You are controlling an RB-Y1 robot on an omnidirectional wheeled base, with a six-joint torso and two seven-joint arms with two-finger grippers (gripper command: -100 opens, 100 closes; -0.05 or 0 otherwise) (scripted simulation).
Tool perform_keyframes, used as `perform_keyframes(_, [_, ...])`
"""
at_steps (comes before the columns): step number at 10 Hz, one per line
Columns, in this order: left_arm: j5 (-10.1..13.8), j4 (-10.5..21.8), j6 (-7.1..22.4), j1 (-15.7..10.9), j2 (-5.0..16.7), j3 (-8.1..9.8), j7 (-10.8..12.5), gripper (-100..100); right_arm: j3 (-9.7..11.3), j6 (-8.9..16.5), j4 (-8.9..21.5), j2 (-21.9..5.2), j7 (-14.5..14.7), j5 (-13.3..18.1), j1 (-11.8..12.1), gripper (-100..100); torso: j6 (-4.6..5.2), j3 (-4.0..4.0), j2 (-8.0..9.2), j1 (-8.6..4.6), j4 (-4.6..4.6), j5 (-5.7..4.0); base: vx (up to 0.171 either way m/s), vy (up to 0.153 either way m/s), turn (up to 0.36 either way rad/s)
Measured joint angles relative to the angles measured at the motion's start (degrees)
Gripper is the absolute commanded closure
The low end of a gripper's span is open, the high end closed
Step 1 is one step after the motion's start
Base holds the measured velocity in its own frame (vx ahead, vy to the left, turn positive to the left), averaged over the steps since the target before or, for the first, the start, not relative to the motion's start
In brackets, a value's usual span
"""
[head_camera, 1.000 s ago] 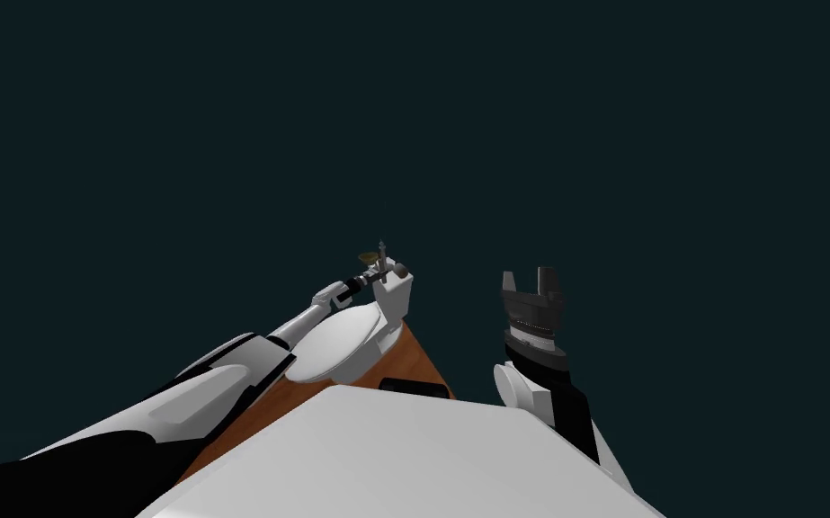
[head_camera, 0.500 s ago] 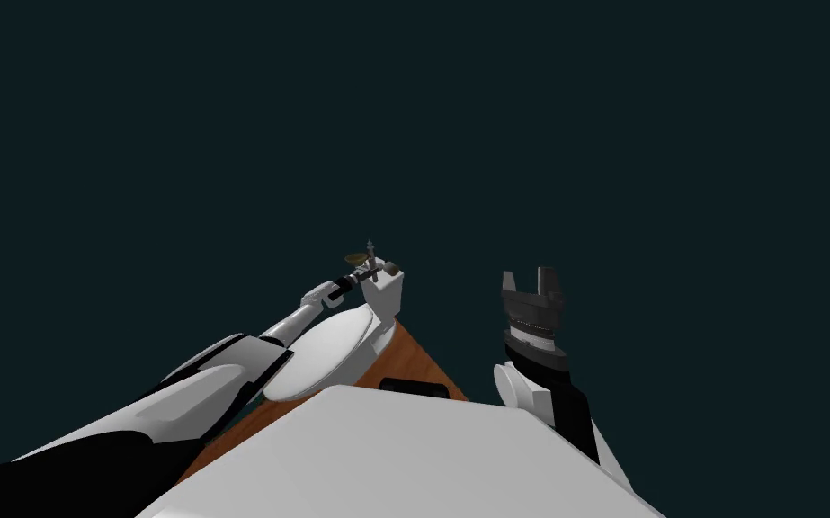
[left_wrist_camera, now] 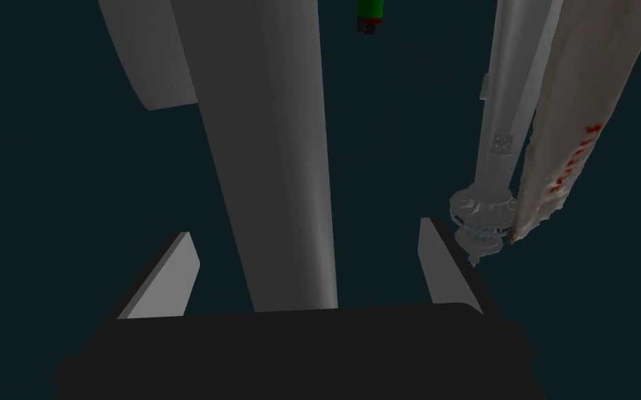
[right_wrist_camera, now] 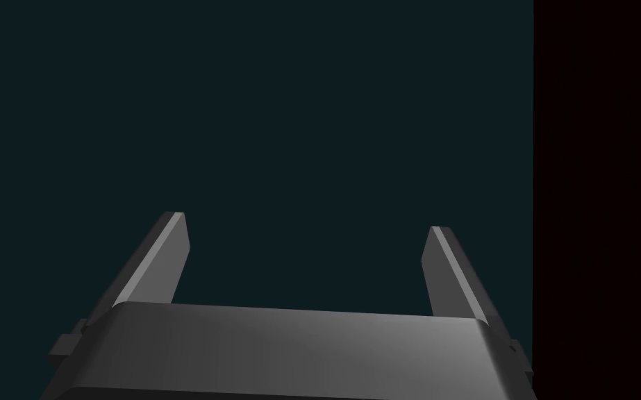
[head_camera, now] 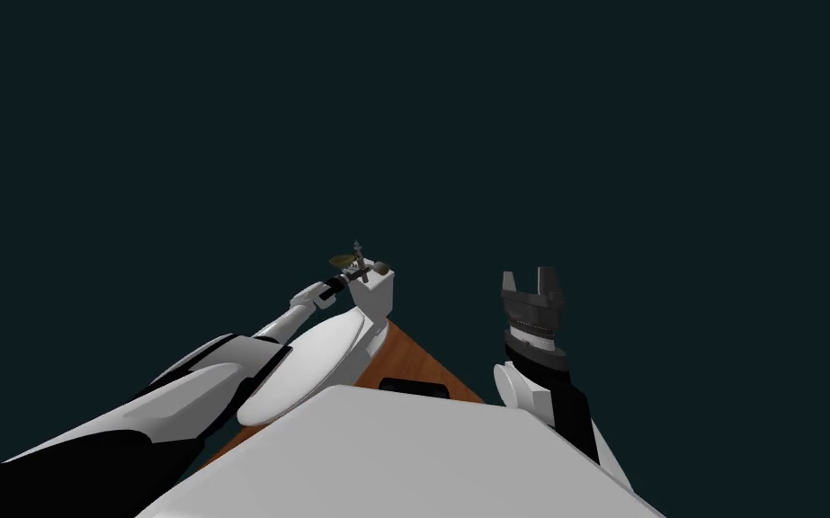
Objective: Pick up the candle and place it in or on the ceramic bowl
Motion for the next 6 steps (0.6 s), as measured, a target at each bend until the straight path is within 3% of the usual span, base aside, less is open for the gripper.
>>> perform_keyframes(1, [0.08, 5.0, -1.09, -2.08, 0.0, 1.6, -1.05, -100, 0.0, 0.0, 0.0, 0.0, 0.0, 0.0, 0.0, 0, -0.01, 0.08, 0.14, 0.0, 0.03, 0.0, -0.109, 0.025, -0.3])
perform_keyframes(2, [0.21, 4.3, -0.75, -1.02, 0.3, 2.44, -1.39, -100, 0.0, 0.0, 0.0, 0.0, 0.0, 0.0, 0.01, 0, -0.05, 0.09, 0.13, 0.0, 0.04, 0.01, -0.04, 0.013, -0.039])
perform_keyframes(4, [0.42, 2.44, 1.11, 0.74, 1.02, 3.62, -1.02, -100, 0.0, 0.0, 0.0, 0.0, 0.0, 0.0, 0.0, 0, -0.01, -0.03, -0.05, -0.04, -0.01, -0.01, -0.06, 0.008, -0.257])
perform_keyframes(6, [0.65, 5.57, 0.6, 0.15, 1.7, 5.45, -1.7, -100, 0.0, 0.0, 0.0, 0.0, 0.0, 0.0, 0.0, 0, -0.02, 0.02, 0.03, -0.07, 0.01, -0.01, -0.07, 0.0, -0.202])
